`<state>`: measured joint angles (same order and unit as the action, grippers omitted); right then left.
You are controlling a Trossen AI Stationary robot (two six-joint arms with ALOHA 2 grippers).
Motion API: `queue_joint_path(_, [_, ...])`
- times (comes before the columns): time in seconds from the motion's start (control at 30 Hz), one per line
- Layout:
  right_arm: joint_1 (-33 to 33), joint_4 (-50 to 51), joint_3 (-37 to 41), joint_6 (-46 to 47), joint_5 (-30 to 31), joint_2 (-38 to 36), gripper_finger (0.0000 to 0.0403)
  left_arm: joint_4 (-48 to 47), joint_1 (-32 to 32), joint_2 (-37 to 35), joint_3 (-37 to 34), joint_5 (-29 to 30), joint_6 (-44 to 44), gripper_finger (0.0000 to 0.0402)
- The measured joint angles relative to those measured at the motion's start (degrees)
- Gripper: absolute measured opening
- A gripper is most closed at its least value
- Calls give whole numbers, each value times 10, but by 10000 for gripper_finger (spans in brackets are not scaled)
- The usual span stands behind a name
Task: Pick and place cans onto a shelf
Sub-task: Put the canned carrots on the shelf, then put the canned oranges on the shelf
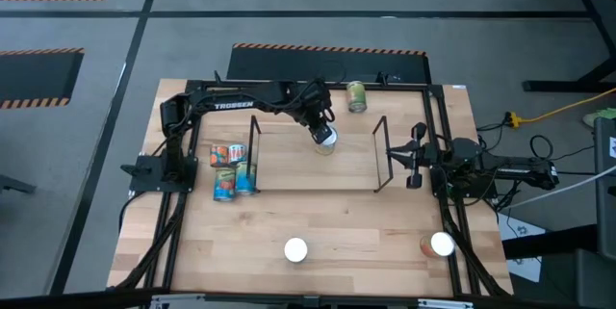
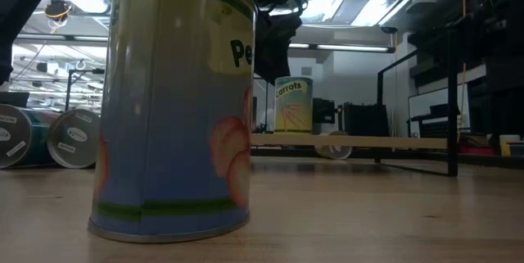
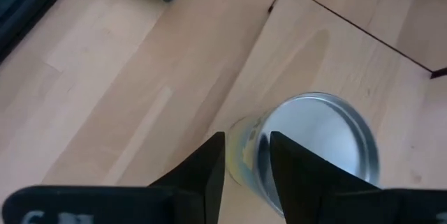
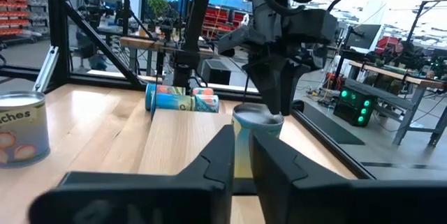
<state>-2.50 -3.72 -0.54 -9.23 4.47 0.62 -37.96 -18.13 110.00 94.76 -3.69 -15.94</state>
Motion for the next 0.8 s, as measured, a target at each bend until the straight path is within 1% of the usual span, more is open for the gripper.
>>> queue_joint_path(0.13, [0, -5, 0, 2, 29, 0, 68, 5, -3, -10, 0, -5, 0, 106])
queue_joint_path(0.27, [0, -10, 0, 39, 59, 0, 80, 6, -8, -25, 0, -4, 0, 106])
queue_joint_path(0.33, [0, -14, 0, 56, 61, 0, 88, 7, -11, -35, 0, -5, 0, 106])
queue_joint_path(0.47, [0, -26, 0, 80, 67, 0, 122, 6, -19, -51, 0, -5, 0, 106])
queue_joint_path(0.57, [0, -30, -4, 91, 97, 0, 154, 4, -25, -62, 0, -5, 1, 106])
queue_joint_path(0.67, [0, -31, -26, 91, 131, 0, 183, 5, -30, -71, 0, -5, 13, 106])
queue_joint_path(0.8, [0, -30, -74, 73, 173, 1, 202, 8, -34, -77, 0, -4, 16, 106])
